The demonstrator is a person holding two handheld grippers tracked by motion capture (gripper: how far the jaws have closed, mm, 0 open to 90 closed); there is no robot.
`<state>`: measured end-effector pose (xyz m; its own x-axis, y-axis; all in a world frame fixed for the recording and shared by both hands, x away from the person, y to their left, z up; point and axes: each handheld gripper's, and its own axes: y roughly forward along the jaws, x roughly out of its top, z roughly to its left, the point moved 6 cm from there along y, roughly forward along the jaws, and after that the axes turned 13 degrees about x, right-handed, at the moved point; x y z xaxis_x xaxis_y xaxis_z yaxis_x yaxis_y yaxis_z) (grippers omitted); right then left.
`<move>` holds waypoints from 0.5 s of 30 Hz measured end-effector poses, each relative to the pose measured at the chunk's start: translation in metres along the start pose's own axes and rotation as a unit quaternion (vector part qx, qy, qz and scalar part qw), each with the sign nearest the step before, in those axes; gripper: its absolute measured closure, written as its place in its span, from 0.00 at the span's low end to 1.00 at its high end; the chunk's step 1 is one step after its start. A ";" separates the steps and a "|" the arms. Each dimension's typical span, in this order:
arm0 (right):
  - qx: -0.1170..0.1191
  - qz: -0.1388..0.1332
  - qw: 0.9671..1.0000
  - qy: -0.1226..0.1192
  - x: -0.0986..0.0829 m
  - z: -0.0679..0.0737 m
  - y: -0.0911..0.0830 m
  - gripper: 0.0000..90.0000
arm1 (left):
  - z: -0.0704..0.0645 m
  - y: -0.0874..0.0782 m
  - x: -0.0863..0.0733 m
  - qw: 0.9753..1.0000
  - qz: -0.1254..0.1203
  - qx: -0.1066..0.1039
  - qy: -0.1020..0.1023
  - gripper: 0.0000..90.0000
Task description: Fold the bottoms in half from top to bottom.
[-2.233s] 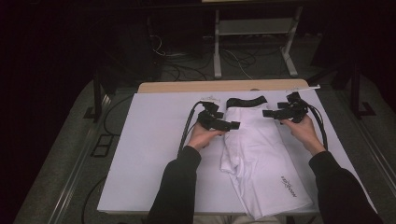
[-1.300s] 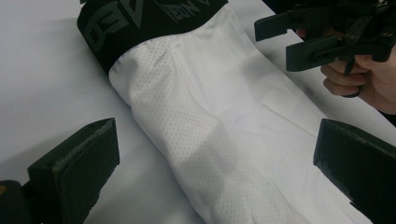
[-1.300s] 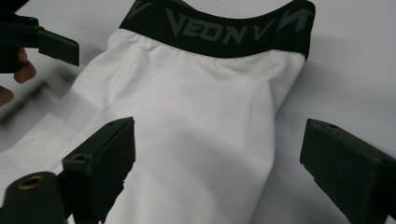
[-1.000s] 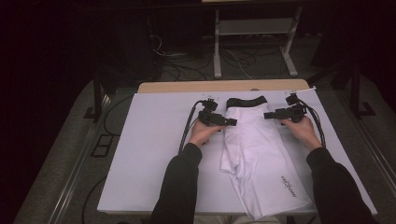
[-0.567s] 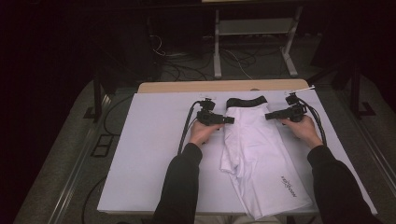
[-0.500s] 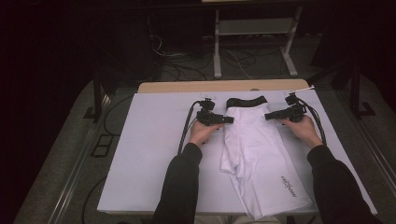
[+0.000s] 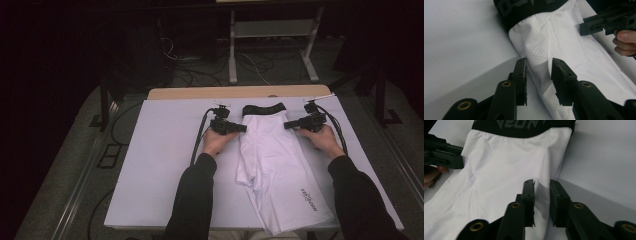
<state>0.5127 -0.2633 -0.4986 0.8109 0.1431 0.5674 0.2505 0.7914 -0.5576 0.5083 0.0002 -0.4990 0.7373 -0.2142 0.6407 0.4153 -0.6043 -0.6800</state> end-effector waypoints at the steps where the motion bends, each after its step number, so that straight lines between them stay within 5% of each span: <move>1: -0.003 0.002 1.000 -0.001 0.000 0.000 0.001 0.88 | 0.000 0.000 0.000 1.000 0.000 0.000 0.000 0.76; 8: -0.013 0.008 1.000 0.004 -0.002 0.002 0.003 0.97 | -0.001 0.002 -0.002 1.000 0.004 -0.004 0.002 0.89; 15: 0.019 -0.005 1.000 0.007 0.000 0.010 0.002 0.99 | -0.003 -0.004 0.002 1.000 -0.007 -0.003 0.000 0.98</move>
<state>0.5077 -0.2557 -0.4931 0.8156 0.1281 0.5643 0.2374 0.8153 -0.5282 0.5065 -0.0003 -0.4937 0.7310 -0.2060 0.6506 0.4223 -0.6124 -0.6683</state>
